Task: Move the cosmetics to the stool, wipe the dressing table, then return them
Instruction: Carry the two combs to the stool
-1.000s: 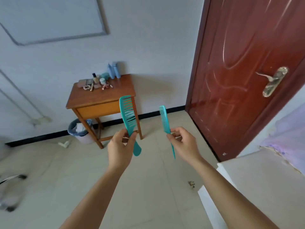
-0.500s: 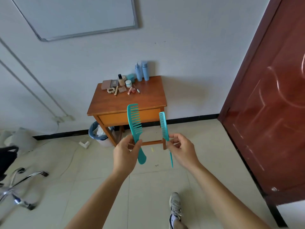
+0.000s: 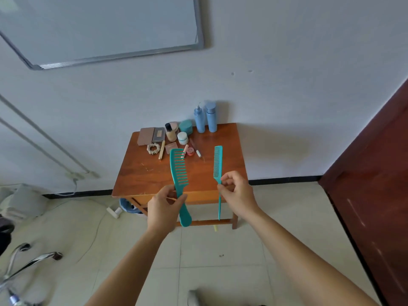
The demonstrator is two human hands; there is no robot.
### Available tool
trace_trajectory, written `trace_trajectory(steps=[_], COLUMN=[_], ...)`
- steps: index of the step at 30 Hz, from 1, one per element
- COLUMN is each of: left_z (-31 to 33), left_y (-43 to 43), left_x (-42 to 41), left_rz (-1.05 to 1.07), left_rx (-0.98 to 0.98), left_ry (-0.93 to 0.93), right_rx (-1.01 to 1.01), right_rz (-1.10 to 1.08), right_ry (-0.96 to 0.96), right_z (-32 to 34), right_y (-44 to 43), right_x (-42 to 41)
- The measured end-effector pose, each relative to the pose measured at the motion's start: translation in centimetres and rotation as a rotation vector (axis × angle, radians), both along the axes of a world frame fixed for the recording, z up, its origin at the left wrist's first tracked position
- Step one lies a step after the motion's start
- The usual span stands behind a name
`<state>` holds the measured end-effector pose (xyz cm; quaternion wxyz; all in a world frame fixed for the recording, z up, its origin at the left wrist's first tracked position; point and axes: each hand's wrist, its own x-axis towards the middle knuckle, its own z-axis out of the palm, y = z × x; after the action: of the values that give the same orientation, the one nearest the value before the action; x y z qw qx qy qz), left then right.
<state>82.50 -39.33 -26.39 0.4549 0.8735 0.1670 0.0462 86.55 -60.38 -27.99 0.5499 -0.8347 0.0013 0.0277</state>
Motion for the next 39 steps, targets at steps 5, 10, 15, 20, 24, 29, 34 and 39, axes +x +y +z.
trace_trajectory(steps=[5,10,15,20,24,29,34,39], left_z=[-4.7,-10.3,-14.2,-16.2,-16.5,-14.9,-11.1,-5.4], left_y=[5.0,10.0,14.2,16.2,16.0,15.1,11.9,6.3], left_x=[9.3,19.1,27.1,31.3,31.8,31.8,32.6,29.5], left_rz=[0.024,-0.034,-0.151,-0.349,-0.421,-0.527,-0.692,-0.88], left_rx=[-0.057,-0.057,0.056,0.243,0.379,0.625,0.653,0.586], left_ry=[0.125,0.296,0.448,0.549,0.518,0.414,0.09,-0.317], right_rx=[-0.059,-0.108,-0.17,-0.214,-0.217,-0.242,-0.3,-0.376], right_rz=[0.048,-0.053,-0.19,-0.231,-0.271,-0.354,-0.571,-0.753], right_ry=[0.096,0.259,0.385,0.529,0.569,0.553,0.385,0.172], right_z=[-3.6,-8.2,-12.2,-14.4,-14.8,-13.8,-10.5,-5.7], right_y=[4.4,8.7,12.6,15.1,15.7,15.5,13.4,10.2], right_x=[7.3,14.0,18.9,20.4,20.6,19.9,16.7,9.2])
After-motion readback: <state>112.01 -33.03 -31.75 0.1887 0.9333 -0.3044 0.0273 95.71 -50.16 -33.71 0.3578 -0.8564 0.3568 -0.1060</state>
